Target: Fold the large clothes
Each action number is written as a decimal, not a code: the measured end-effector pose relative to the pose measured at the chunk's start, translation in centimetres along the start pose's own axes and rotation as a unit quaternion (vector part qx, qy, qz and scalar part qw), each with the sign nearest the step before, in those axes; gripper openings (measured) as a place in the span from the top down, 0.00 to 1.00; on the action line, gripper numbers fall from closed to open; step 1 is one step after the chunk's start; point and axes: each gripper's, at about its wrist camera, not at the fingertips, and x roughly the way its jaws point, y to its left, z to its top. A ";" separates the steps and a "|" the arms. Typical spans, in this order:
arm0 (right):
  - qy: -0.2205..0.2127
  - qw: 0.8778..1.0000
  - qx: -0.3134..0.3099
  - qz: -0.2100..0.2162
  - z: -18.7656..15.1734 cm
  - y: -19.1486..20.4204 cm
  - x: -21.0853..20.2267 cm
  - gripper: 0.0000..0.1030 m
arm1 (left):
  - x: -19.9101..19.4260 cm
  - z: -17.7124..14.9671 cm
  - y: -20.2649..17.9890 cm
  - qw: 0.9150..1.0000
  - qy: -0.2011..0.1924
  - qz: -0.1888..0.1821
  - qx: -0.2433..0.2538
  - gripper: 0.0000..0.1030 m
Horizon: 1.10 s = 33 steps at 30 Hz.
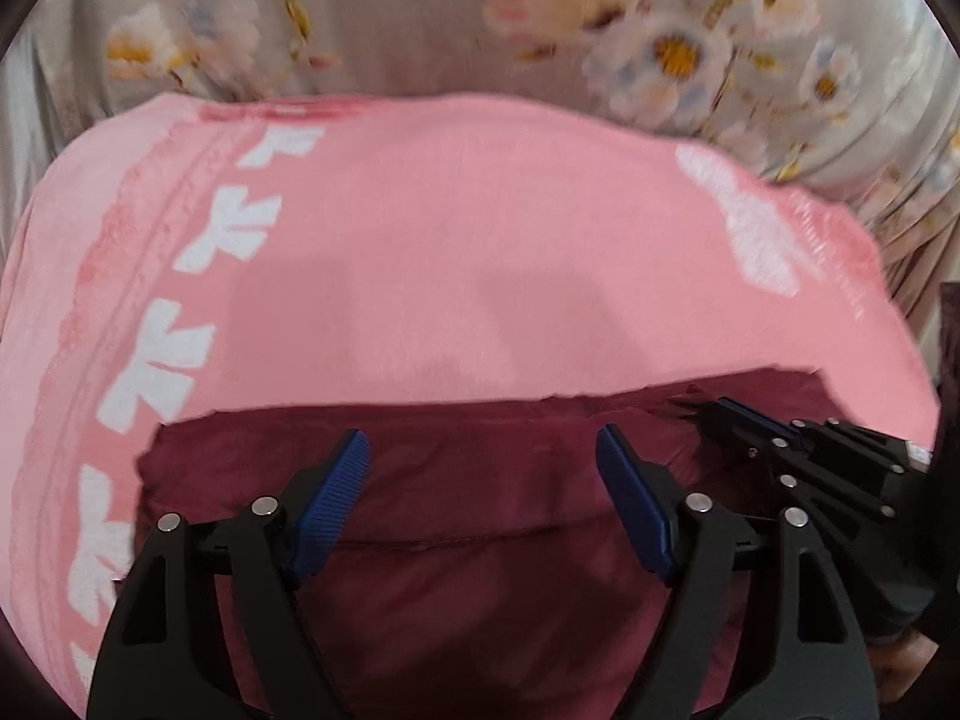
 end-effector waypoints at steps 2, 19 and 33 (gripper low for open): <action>0.012 1.000 0.015 0.002 -0.9 -0.7 1.7 1.00 | 2.7 -1.1 -0.2 1.000 0.015 0.013 0.001 0.29; 0.007 0.998 0.056 0.038 -1.9 -2.5 4.1 0.99 | 5.5 -1.8 -0.4 0.999 -0.009 0.053 -0.002 0.20; -0.047 0.997 0.032 0.057 -9.6 2.1 -6.9 0.88 | -4.7 -9.6 -0.7 0.998 -0.035 0.007 -0.047 0.23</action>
